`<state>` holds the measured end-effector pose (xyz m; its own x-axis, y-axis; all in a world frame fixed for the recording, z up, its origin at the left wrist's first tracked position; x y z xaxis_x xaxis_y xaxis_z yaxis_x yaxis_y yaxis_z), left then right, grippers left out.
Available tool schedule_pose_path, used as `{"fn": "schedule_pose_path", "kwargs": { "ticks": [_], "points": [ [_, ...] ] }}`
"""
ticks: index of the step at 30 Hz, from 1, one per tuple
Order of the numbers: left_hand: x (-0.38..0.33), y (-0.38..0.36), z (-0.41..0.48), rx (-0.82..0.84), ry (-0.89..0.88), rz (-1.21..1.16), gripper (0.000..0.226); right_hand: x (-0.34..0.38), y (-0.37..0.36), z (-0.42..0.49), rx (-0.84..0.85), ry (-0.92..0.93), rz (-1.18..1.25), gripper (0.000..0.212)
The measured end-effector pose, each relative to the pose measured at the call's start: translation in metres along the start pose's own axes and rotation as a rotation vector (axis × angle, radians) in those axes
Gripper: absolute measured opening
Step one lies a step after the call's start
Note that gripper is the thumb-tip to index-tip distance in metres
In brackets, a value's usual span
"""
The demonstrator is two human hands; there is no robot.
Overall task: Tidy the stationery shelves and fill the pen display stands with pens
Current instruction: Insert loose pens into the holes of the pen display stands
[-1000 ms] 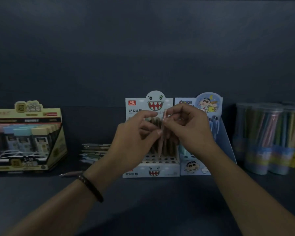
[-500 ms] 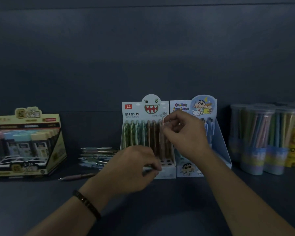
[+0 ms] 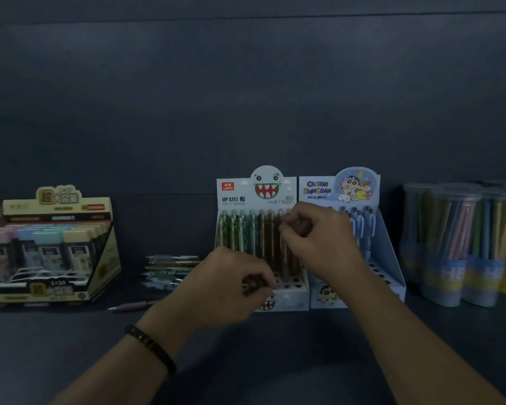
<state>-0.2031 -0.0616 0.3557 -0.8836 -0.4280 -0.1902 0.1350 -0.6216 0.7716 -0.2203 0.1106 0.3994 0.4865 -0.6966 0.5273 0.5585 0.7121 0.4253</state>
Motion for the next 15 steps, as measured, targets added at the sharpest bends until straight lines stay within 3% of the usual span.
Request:
{"fn": "schedule_pose_path", "kwargs": {
  "ticks": [4, 8, 11, 13, 15],
  "points": [
    [0.0, 0.01, -0.001, -0.094, -0.018, -0.018, 0.012, 0.003, -0.001, -0.003, -0.018, 0.004, -0.009, 0.004],
    [0.024, 0.052, -0.011, -0.298, 0.114, -0.04, 0.02, 0.018, 0.0, -0.014, -0.094, 0.029, 0.043, 0.012],
    [0.034, 0.096, -0.027, -0.442, 0.119, -0.118, 0.011, 0.036, -0.014, -0.023, -0.07, 0.088, 0.097, 0.007],
    [0.051, 0.119, -0.039, -0.497, 0.233, 0.002, 0.008, 0.046, -0.03, -0.028, 0.009, 0.113, 0.128, 0.006],
    [0.084, 0.131, -0.055, -0.442, 0.482, 0.221, 0.012, 0.05, -0.046, -0.032, 0.102, 0.113, 0.134, 0.007]
  ]
}}
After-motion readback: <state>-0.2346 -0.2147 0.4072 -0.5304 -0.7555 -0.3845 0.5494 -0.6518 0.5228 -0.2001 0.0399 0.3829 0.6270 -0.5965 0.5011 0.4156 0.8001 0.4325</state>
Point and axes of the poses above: each hand's wrist, its own z-axis towards the middle knuckle, its own y-axis out of the back of the hand, x = y × z, the point moved 7 cm from there along z, towards the middle knuckle, and after that the axes turned 6 degrees about -y, right-handed, at the moved point
